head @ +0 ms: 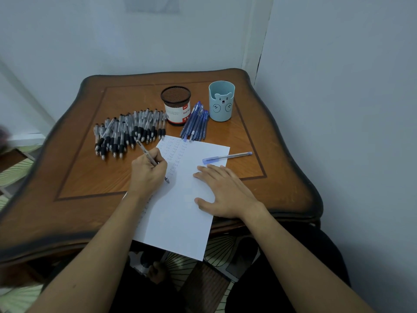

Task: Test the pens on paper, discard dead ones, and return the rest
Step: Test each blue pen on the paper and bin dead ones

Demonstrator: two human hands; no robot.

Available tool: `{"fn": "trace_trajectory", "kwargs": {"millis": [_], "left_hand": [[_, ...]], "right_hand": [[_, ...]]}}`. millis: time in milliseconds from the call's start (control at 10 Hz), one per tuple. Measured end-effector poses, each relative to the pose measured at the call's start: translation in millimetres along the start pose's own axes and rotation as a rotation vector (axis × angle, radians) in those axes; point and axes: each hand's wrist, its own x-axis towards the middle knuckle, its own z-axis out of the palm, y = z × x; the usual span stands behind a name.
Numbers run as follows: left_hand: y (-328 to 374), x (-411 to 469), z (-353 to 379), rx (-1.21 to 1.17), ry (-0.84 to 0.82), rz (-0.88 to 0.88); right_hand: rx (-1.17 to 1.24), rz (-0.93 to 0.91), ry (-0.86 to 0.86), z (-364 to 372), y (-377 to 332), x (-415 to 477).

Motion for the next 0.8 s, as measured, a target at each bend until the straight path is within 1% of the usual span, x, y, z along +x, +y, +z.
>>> {"fn": "trace_trajectory", "kwargs": {"millis": [100, 200, 300, 400, 500, 600, 700, 800], "left_hand": [[-0.2, -0.8, 0.0, 0.009, -0.007, -0.017], [1.0, -1.2, -0.5, 0.033, 0.028, -0.014], [5.8, -0.9, 0.8, -0.065, 0.075, -0.046], [6.8, 1.7, 0.1, -0.182, 0.067, -0.134], [5.1, 6.5, -5.9, -0.183, -0.006, -0.222], [9.8, 5.0, -12.3, -0.23, -0.07, -0.272], [19.2, 0.4, -18.5, -0.255, -0.096, -0.267], [27.5, -3.5, -32.2, -0.285, -0.048, -0.273]], "right_hand": [[0.003, 0.001, 0.003, -0.7, 0.6, 0.1], [0.01, 0.004, -0.008, -1.6, -0.4, -0.4], [0.027, 0.006, -0.009, -3.3, -0.5, -0.5], [0.043, 0.019, -0.025, -5.8, -0.7, 1.0], [0.06, 0.033, -0.034, -7.4, -0.4, 2.4], [0.063, 0.044, -0.044, -8.2, -1.7, 3.3], [0.089, 0.067, -0.055, -10.7, -6.4, 5.0], [0.126, 0.088, -0.013, -13.6, -21.8, 9.3]]}}
